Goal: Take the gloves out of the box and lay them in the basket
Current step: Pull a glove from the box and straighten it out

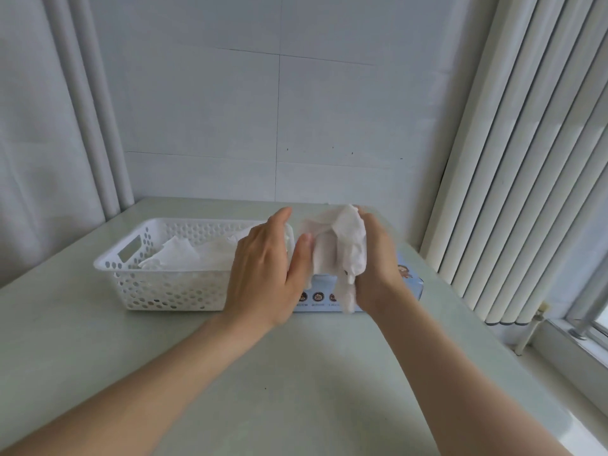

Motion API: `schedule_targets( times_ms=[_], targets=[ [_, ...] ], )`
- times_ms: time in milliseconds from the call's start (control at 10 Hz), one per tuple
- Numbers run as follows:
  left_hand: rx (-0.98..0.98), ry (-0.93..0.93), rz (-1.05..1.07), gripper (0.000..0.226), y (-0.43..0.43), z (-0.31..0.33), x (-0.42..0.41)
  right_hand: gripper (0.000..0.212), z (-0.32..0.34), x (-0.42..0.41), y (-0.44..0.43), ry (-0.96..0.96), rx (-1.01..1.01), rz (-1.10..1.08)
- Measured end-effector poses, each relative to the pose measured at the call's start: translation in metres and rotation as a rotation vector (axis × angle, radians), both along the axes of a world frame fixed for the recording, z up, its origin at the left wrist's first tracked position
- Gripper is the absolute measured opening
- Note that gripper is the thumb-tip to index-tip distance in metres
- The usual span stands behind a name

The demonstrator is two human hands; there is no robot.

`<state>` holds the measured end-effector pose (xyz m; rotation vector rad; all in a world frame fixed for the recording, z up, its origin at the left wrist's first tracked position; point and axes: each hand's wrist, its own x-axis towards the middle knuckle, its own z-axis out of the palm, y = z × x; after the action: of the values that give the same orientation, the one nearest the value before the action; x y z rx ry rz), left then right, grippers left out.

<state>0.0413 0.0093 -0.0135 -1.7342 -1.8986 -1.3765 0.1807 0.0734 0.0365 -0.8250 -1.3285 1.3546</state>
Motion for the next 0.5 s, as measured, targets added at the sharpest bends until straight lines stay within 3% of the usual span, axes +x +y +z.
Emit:
schedule_targets(
  times_ms=[300,400,500],
  targets=[
    [-0.014,-0.433,-0.252,0.014,-0.006,0.028,-0.010,0.040,-0.004,0.003,-0.005,0.172,-0.273,0.301],
    [-0.007,-0.535,-0.292,0.013,-0.009,0.035,-0.012,0.042,-0.005,0.001,-0.001,0.127,-0.129,0.463],
    [0.013,-0.654,-0.333,0.017,-0.011,0.042,-0.012,0.050,-0.009,-0.001,0.000,-0.098,0.112,0.389]
  ],
)
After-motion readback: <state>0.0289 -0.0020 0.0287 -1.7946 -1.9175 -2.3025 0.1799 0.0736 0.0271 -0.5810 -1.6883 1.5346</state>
